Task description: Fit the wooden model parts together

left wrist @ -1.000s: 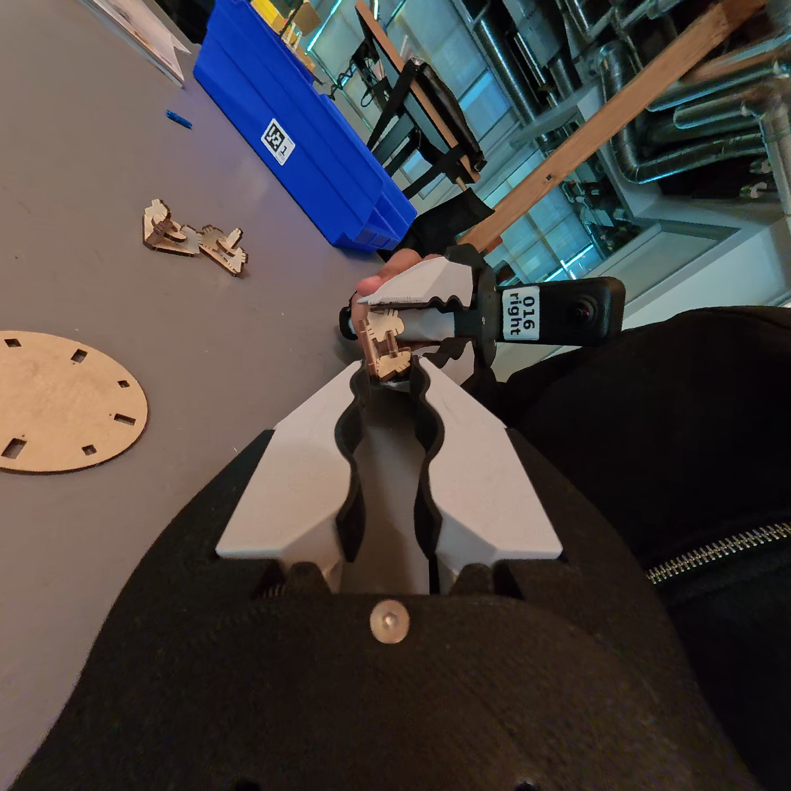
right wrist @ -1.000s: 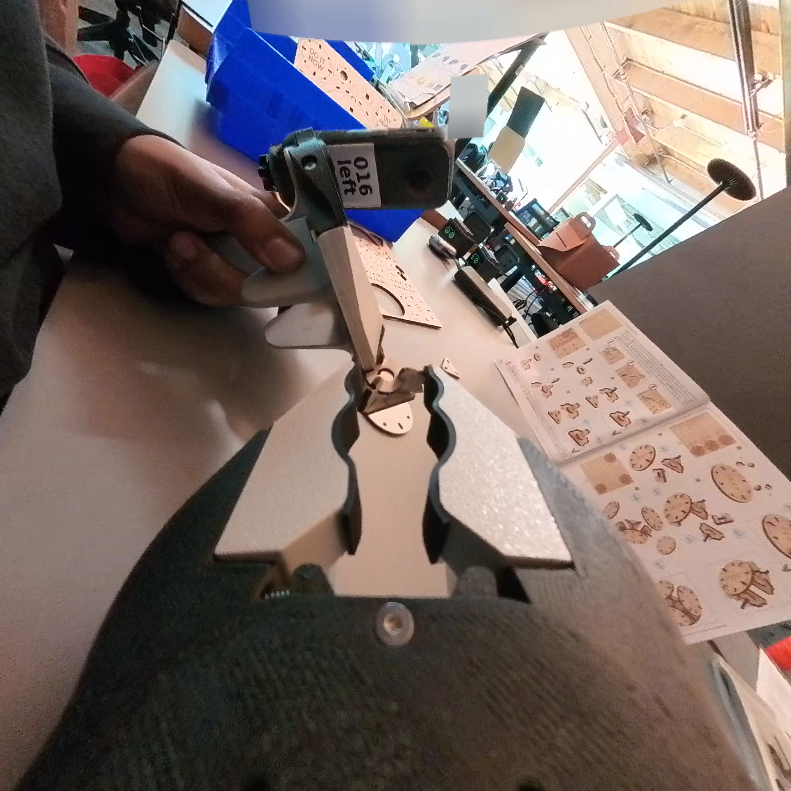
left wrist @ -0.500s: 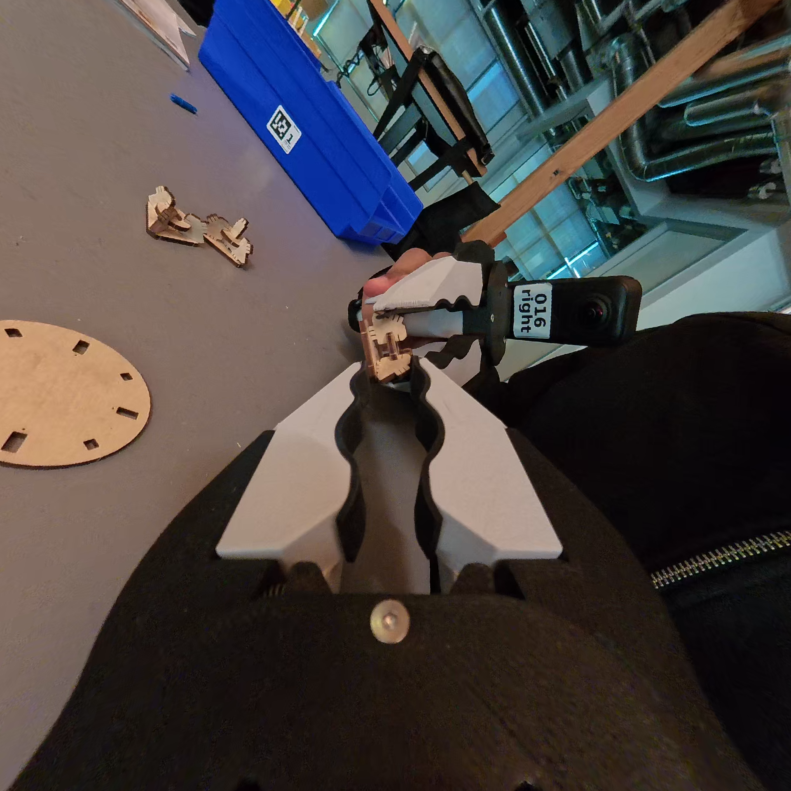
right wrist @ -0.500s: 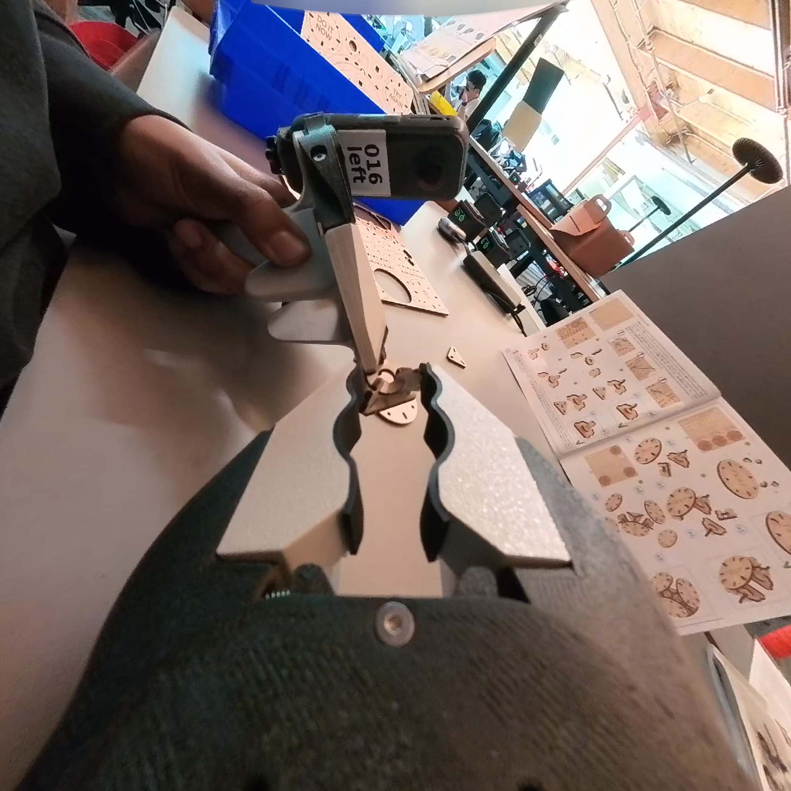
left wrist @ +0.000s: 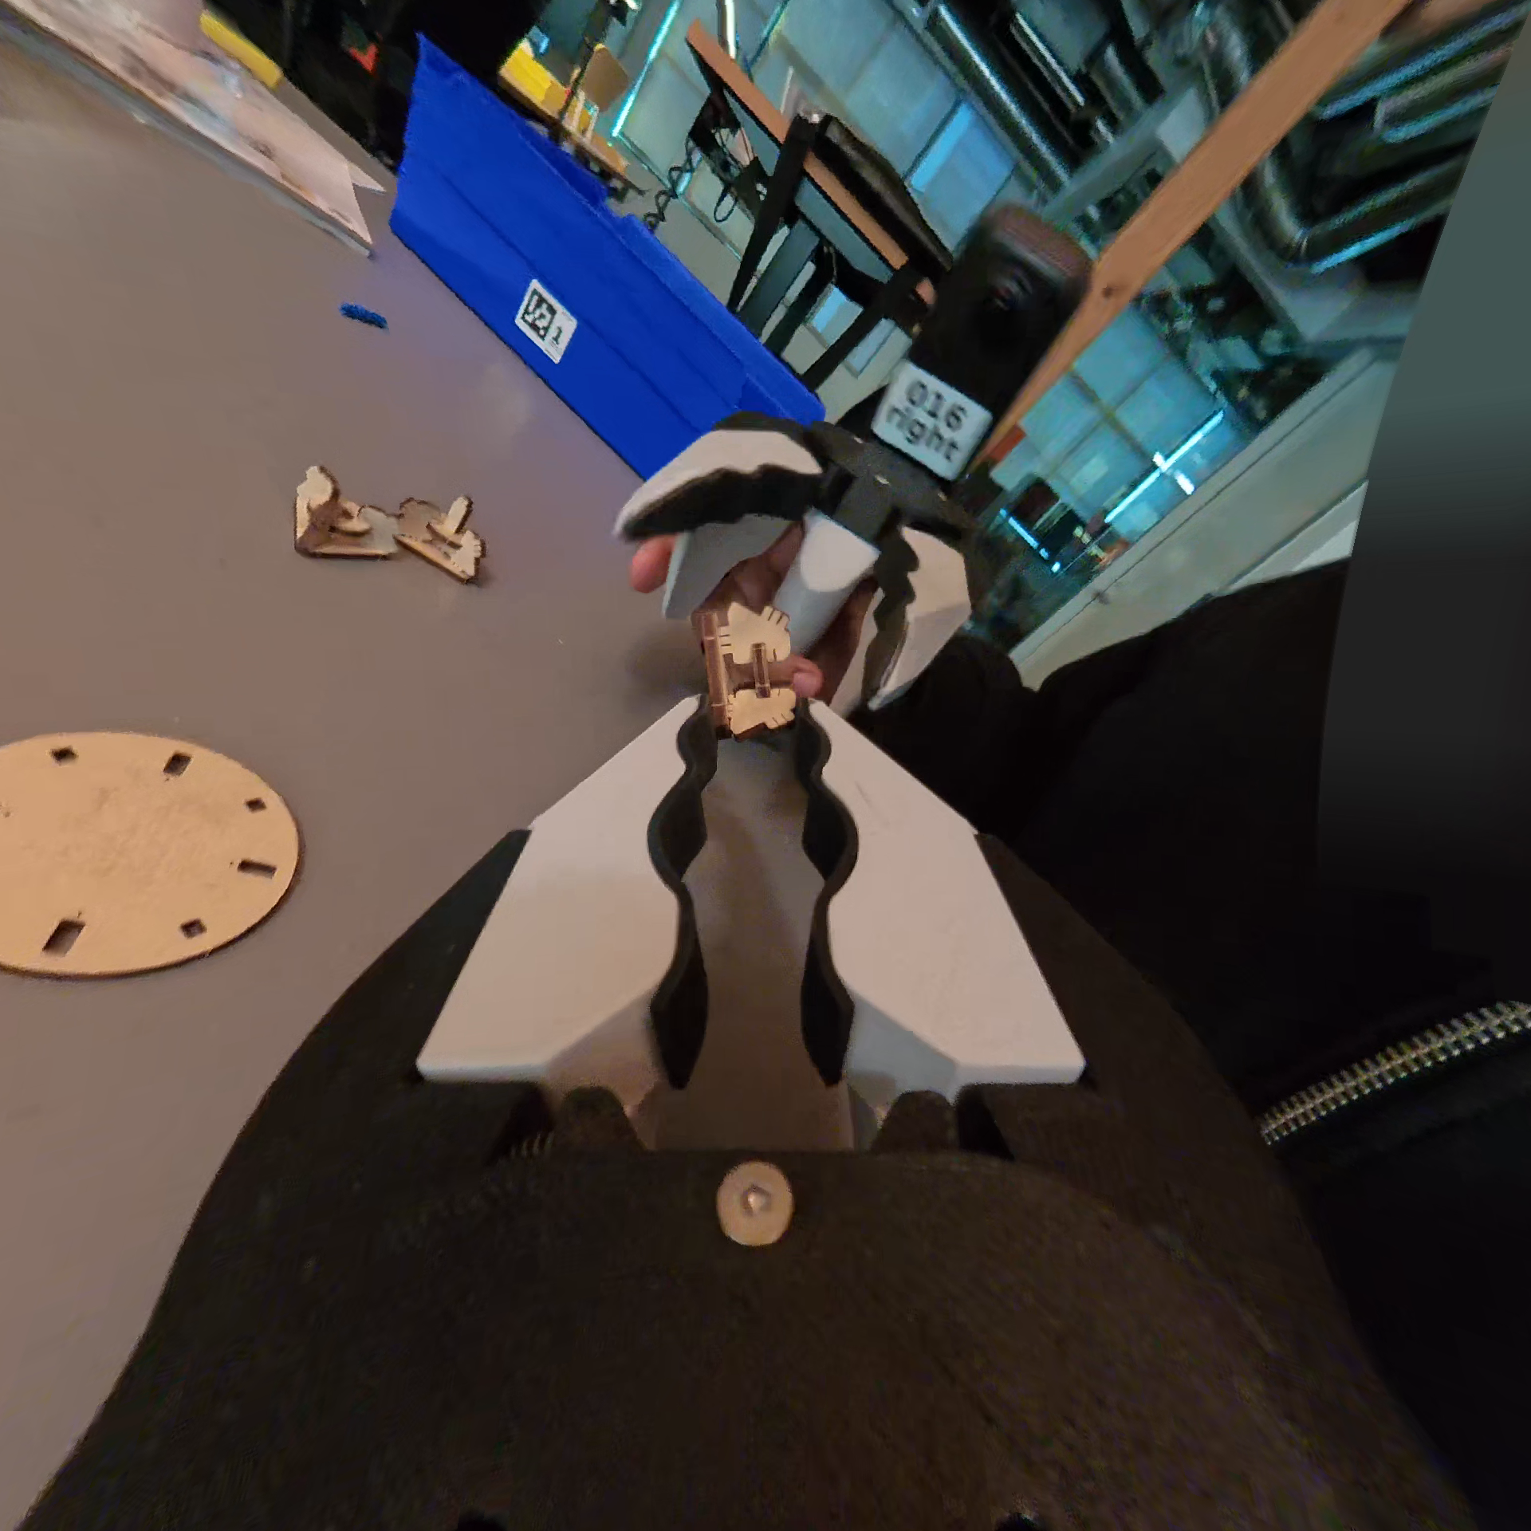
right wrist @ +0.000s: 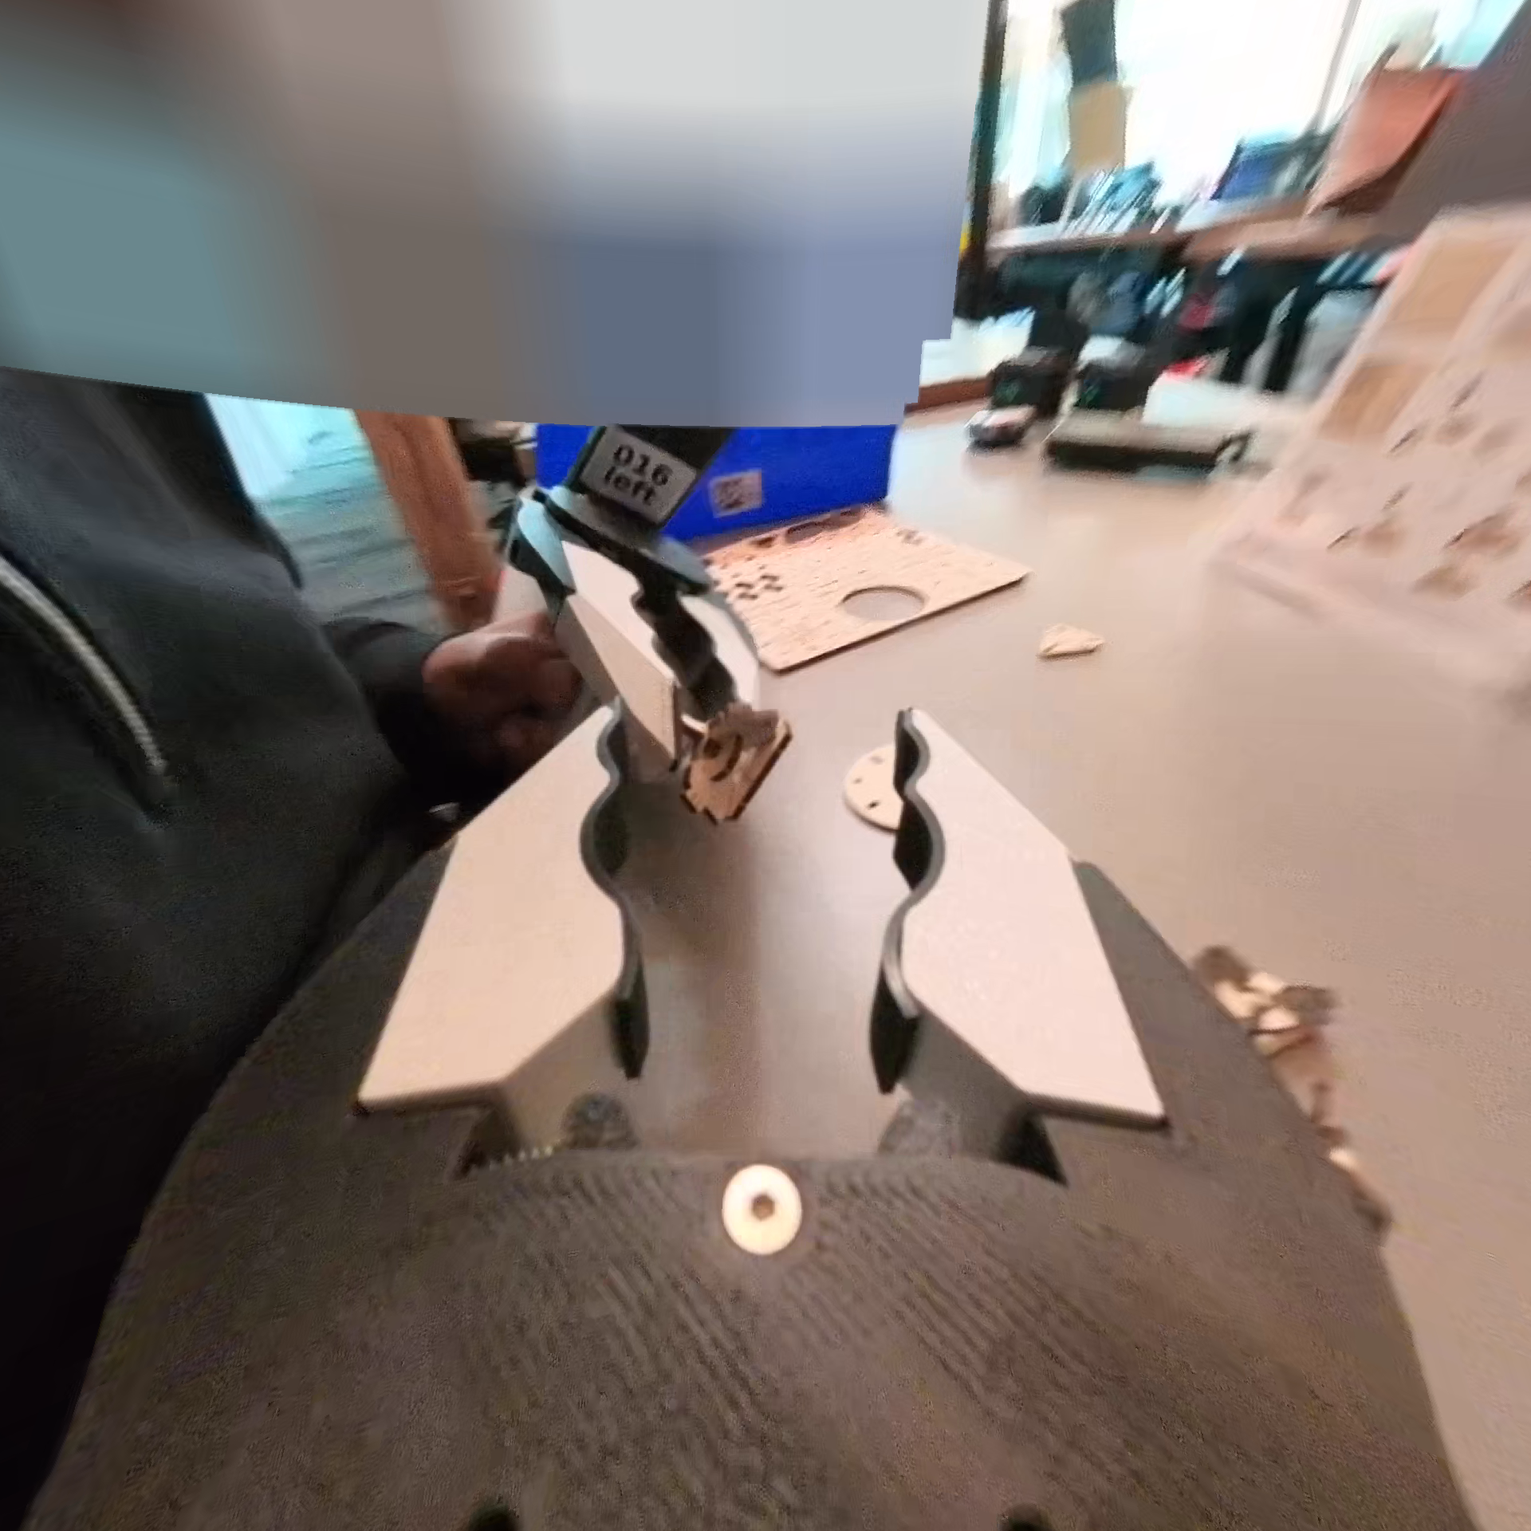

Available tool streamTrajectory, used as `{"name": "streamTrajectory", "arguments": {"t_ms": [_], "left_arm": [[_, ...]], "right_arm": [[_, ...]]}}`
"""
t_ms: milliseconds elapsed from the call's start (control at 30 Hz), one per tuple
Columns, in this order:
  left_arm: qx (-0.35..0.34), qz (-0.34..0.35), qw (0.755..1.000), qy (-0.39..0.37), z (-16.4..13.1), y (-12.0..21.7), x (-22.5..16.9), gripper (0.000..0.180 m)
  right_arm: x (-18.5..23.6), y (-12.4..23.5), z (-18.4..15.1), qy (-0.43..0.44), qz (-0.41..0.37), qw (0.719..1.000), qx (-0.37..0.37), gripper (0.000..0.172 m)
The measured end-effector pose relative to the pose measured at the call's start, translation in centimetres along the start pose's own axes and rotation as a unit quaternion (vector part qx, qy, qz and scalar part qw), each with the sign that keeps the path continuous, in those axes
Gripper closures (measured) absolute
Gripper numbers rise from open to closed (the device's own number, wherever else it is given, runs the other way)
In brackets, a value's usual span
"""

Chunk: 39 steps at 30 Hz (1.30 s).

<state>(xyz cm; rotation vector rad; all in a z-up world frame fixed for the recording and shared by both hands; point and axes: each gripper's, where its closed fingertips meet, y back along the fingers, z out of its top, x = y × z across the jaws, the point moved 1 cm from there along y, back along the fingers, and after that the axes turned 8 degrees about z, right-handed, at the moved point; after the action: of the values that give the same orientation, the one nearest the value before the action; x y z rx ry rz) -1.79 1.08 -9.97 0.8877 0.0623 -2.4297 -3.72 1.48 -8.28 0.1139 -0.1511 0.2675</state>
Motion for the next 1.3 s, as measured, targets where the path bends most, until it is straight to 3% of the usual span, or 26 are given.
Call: {"name": "streamTrajectory", "arguments": {"t_ms": [67,167,300,400,1300], "left_arm": [[0.004,0.003,0.999,-0.035,-0.2,-0.1,-0.6,0.163],[0.008,0.003,0.998,-0.067,-0.5,-0.2,-1.2,0.163],[0.007,-0.004,0.996,-0.086,-0.6,-0.2,-1.7,0.163],[0.007,-0.003,0.995,-0.098,-0.6,-0.3,-1.9,0.163],[0.003,0.0,0.994,-0.113,-0.6,-0.3,-2.0,0.164]], "right_arm": [[0.6,-0.4,-0.4,-0.042,0.042,0.998,0.01,0.108],[1.1,-0.2,0.3,-0.066,0.075,0.995,-0.017,0.133],[1.7,-0.4,0.0,-0.078,0.104,0.992,-0.001,0.131],[1.9,-0.3,0.2,-0.085,0.12,0.989,-0.009,0.146],[2.5,-0.5,-0.1,-0.102,0.143,0.984,-0.017,0.154]]}}
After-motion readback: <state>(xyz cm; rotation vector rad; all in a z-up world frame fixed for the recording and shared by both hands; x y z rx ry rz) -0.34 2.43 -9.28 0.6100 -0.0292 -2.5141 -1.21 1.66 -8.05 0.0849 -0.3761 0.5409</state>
